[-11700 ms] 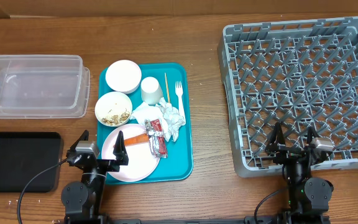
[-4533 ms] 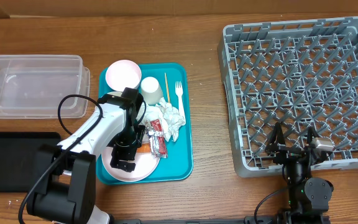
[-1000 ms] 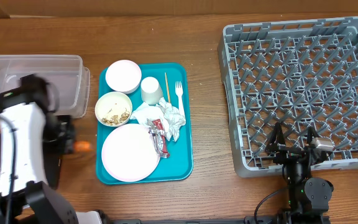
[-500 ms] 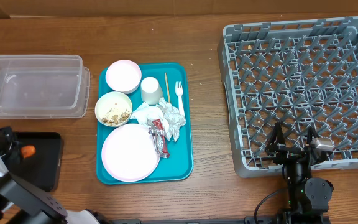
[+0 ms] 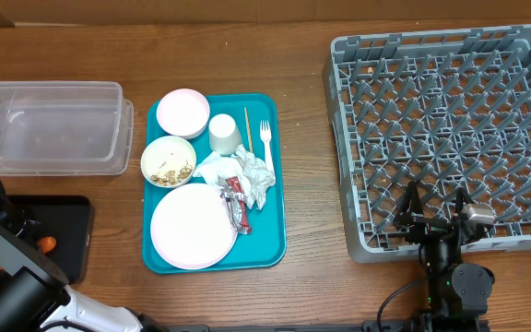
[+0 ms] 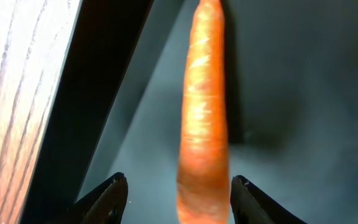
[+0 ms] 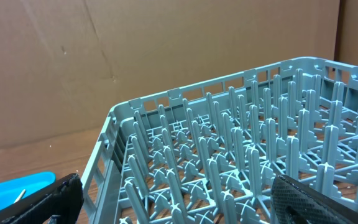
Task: Sort waste into correct bins and load items into the dishwasher
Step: 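Release the carrot onto the black tray with the left gripper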
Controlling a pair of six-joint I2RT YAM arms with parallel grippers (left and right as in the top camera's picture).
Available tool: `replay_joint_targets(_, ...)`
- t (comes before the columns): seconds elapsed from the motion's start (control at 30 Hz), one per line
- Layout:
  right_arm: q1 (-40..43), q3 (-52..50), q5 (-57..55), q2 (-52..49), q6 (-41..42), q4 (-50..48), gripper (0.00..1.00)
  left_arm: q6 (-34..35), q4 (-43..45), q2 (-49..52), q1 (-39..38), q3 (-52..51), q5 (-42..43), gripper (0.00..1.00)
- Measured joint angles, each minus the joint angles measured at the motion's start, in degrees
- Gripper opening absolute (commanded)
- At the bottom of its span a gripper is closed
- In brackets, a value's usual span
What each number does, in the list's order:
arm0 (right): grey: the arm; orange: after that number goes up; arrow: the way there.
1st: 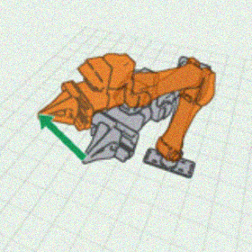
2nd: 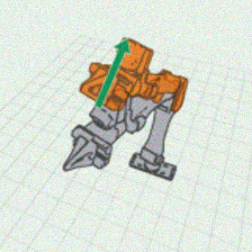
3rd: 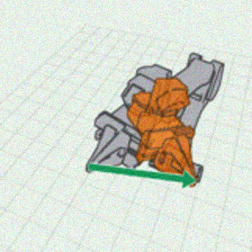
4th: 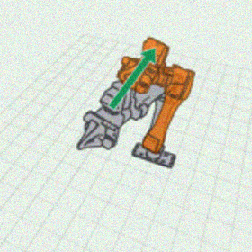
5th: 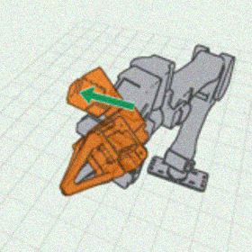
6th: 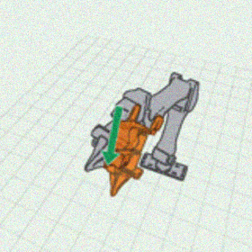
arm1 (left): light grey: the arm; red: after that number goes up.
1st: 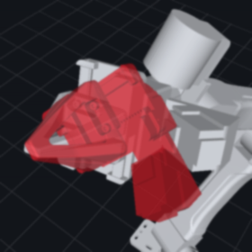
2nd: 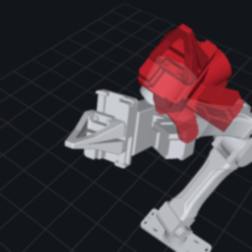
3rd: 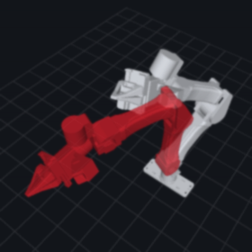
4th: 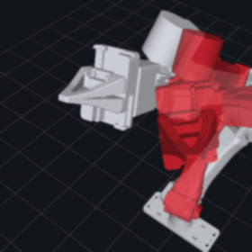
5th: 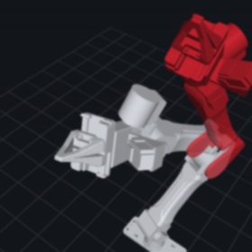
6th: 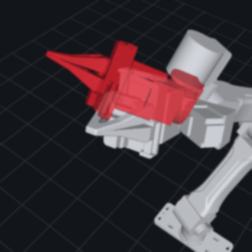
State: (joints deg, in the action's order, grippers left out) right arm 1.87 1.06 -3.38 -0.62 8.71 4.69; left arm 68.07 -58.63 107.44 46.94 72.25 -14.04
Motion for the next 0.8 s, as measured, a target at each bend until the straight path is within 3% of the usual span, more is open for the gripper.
replay_joint_targets(0.2, 0.02, 0.0, -0.04, 0.0, 0.0, -0.02, 1.0, -3.21, -5.7, -0.17, 0.0, 5.42, 5.38, 0.58)
replay_joint_targets(0.33, 0.0, 0.0, -0.02, -0.02, 0.0, 0.0, 1.0, -4.48, -15.1, -1.7, 0.0, 14.27, 8.48, 0.58)
replay_joint_targets(0.47, 0.0, 0.0, -0.02, 0.0, 0.0, 0.02, 1.0, -11.13, -16.94, -5.18, -0.81, 19.12, 19.37, 0.58)
replay_joint_targets(0.6, 0.0, 0.0, -0.02, 0.0, 0.02, 0.0, 1.0, -15.78, -18.64, -8.48, -4.96, 19.56, 26.43, 0.58)
replay_joint_targets(0.8, 0.02, 0.0, -0.02, 0.0, 0.0, 0.0, 1.0, -21.22, -19.8, -14.97, -14.58, 19.63, 29.92, 0.59)
